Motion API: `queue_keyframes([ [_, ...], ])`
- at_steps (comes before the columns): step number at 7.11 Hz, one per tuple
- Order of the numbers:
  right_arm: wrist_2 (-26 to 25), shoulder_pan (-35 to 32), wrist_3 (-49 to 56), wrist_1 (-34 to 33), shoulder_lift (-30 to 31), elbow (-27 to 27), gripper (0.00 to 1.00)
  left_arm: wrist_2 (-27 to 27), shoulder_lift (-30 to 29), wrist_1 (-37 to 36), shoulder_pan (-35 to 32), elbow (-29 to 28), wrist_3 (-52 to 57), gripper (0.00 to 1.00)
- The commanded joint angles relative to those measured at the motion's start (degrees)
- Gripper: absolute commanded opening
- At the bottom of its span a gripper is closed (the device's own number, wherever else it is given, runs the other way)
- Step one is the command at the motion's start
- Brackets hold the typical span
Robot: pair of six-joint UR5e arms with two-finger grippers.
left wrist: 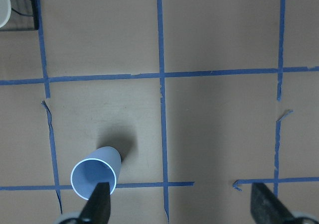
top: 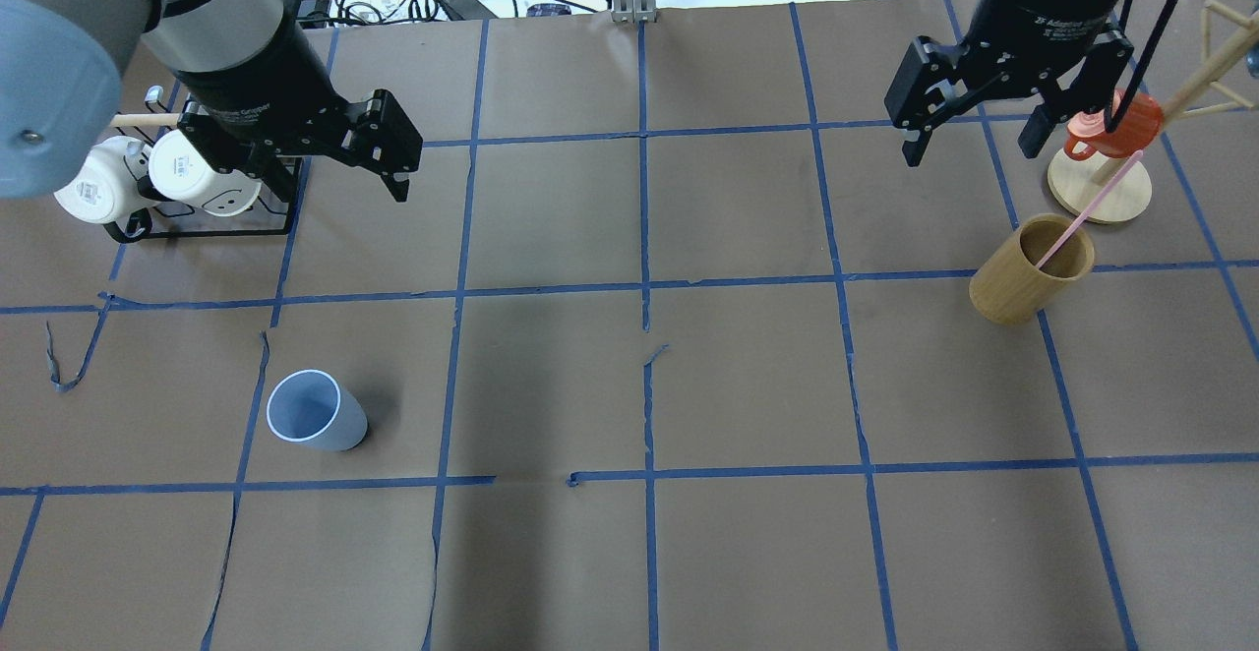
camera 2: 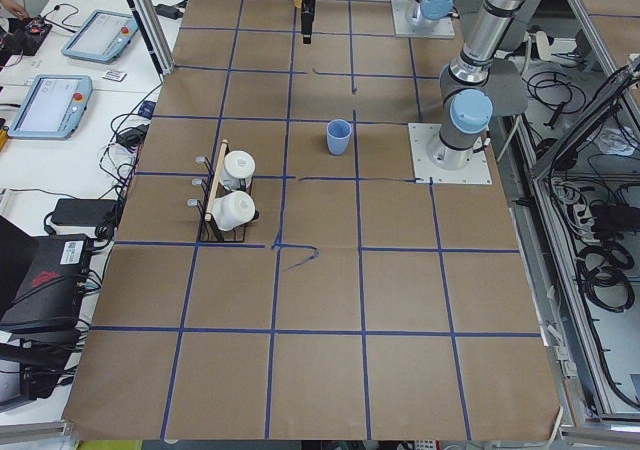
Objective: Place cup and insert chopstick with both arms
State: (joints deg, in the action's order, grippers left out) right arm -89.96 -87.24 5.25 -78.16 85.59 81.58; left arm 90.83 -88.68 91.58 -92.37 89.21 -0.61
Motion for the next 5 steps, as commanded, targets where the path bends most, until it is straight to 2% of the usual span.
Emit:
queue_keyframes([
  [1, -0.6, 0.1, -0.1, -0.2, 0.4, -0.5, 1.00, 0.0, 0.0, 0.0, 0.0, 0.0, 0.0, 1.00],
  [3, -1.1, 0.1, -0.2, -3.7, -0.3, 0.2, 1.00, -0.1, 0.0, 0.0, 0.0, 0.0, 0.0, 1.00],
  [5, -0.7, 0.1, -0.1, -2.9, 0.5, 0.1, 1.00, -0.1, 0.0, 0.0, 0.0, 0.0, 0.0, 1.00],
])
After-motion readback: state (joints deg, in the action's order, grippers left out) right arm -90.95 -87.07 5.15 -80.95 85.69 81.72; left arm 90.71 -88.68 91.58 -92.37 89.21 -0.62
